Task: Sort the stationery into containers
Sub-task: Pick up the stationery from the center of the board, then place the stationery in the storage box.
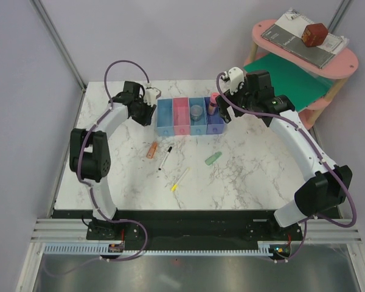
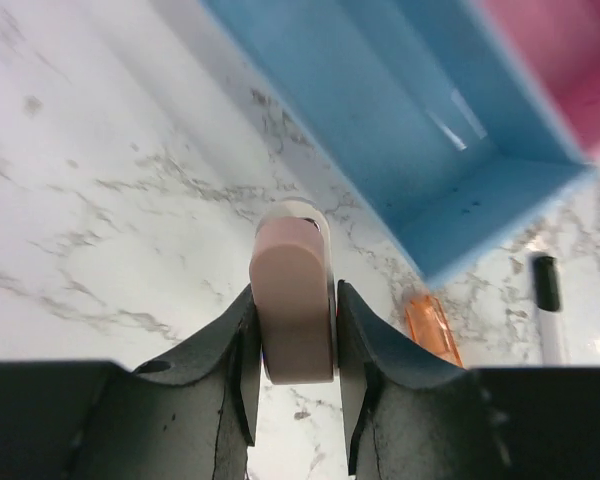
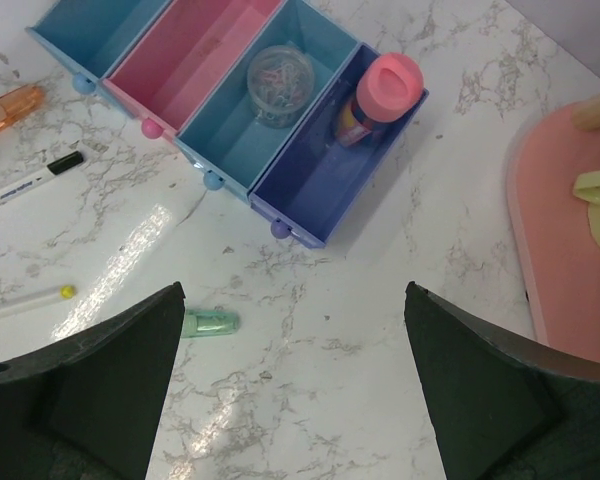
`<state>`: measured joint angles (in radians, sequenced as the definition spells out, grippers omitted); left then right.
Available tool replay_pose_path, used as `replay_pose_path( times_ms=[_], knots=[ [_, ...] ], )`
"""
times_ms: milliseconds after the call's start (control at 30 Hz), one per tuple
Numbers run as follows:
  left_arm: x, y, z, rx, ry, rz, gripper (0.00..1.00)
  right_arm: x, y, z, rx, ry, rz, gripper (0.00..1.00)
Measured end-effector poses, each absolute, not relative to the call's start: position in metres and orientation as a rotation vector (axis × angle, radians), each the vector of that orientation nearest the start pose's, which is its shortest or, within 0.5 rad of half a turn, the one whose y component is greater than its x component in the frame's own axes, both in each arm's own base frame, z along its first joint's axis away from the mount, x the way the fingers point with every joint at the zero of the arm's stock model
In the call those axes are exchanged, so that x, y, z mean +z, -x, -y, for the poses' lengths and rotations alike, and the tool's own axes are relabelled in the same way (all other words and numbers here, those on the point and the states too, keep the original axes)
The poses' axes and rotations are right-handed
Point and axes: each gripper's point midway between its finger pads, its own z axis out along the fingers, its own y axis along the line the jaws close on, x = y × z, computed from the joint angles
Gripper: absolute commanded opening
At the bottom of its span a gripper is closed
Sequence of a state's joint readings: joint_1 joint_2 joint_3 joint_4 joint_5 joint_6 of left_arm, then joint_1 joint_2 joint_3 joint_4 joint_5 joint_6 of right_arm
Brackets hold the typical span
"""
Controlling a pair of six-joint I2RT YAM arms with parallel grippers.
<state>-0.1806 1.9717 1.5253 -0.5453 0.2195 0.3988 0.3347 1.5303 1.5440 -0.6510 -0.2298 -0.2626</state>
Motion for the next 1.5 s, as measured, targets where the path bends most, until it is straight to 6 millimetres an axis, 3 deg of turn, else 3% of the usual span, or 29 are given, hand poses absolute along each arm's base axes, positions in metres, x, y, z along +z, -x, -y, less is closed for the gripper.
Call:
replay_pose_path(
  times_ms=[100,233,300,400,500,600,767,900,1033,1267,1500],
  knots=[
    [0.138,-0.458,0.12,-0.182,-0.893,-2.241,0.02,0.254,-0.4,-0.159,0.279,0.728,-2.078,0.98],
    [0.218,-0.45,0.153,-0.203,-1.02,-1.988,0.02,0.223,-0.396,-0.155,0.313,0.722,-2.151,0.95],
    [0.243,-0.445,0.179,-0.238,-1.102,-1.875,0.02,0.198,-0.39,-0.159,0.353,0.738,-2.208,0.92],
    [0.255,-0.44,0.22,-0.299,-1.208,-1.772,0.02,0.156,-0.378,-0.164,0.422,0.766,-2.316,0.89],
    [0.247,-0.45,0.263,-0.352,-1.281,-1.727,0.02,0.116,-0.362,-0.169,0.507,0.784,-2.439,0.87],
    [0.219,-0.462,0.293,-0.388,-1.335,-1.736,0.02,0.09,-0.344,-0.174,0.584,0.792,-2.542,0.86],
    [0.155,-0.468,0.316,-0.426,-1.417,-1.817,0.02,0.079,-0.326,-0.183,0.684,0.792,-2.61,0.86],
    [0.125,-0.465,0.322,-0.446,-1.455,-1.861,0.02,0.077,-0.317,-0.188,0.734,0.783,-2.63,0.86],
    [0.115,-0.464,0.327,-0.456,-1.469,-1.87,0.02,0.068,-0.307,-0.19,0.765,0.772,-2.665,0.85],
    [0.119,-0.465,0.339,-0.467,-1.477,-1.838,0.02,0.042,-0.296,-0.197,0.804,0.769,-2.751,0.84],
    [0.098,-0.468,0.347,-0.476,-1.496,-1.854,0.02,0.04,-0.296,-0.201,0.816,0.774,-2.747,0.84]
  ],
)
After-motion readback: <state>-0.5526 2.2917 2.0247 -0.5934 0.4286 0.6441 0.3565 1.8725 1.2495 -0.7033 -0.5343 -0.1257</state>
